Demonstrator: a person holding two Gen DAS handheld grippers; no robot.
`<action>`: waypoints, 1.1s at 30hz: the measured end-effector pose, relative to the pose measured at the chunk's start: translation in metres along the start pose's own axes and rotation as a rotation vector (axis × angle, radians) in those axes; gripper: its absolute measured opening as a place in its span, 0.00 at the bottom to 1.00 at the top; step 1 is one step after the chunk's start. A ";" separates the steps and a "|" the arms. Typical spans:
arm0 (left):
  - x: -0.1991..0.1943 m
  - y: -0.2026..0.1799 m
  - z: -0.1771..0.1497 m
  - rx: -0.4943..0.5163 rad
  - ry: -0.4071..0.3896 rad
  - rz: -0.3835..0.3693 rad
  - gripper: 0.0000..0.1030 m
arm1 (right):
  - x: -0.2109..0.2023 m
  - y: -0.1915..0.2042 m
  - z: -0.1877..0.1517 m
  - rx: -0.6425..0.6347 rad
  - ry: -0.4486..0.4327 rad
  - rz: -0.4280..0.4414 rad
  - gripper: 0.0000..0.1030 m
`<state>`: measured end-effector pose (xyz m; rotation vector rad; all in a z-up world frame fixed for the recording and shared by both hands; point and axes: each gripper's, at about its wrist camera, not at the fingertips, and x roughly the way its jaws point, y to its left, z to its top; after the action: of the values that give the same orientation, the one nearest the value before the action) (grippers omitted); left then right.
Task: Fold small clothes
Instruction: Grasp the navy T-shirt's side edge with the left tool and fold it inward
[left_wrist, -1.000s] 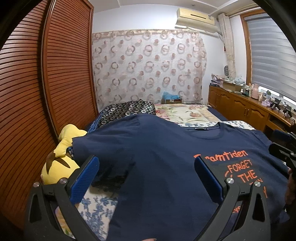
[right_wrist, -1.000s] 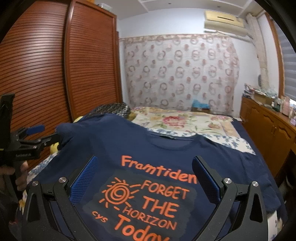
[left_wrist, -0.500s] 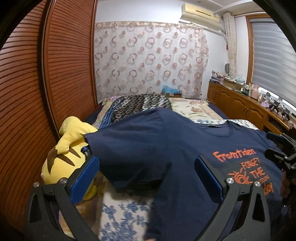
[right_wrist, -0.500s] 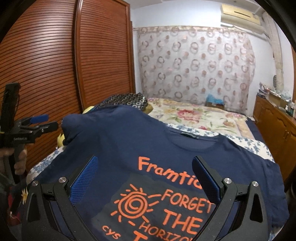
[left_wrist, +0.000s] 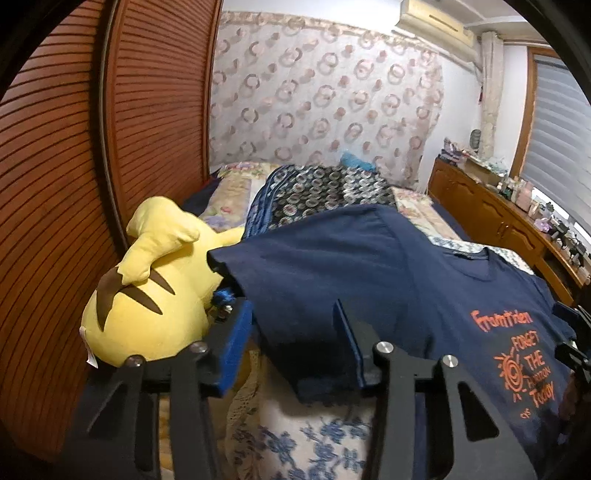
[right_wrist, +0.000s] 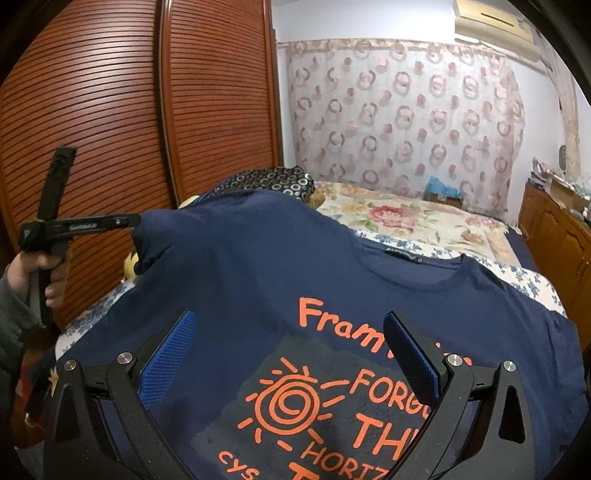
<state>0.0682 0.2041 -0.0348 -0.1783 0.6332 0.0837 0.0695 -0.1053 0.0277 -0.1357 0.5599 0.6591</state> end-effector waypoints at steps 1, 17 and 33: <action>0.004 0.002 0.000 -0.002 0.011 0.015 0.43 | 0.000 0.000 -0.001 0.002 0.002 0.002 1.00; 0.018 0.009 0.006 0.014 0.035 0.027 0.18 | 0.000 -0.004 -0.006 0.019 0.011 0.001 1.00; -0.035 -0.062 0.037 0.130 -0.140 -0.105 0.00 | -0.008 -0.026 -0.009 0.058 -0.001 -0.021 1.00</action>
<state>0.0695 0.1493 0.0241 -0.0790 0.4869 -0.0462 0.0762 -0.1332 0.0235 -0.0868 0.5755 0.6215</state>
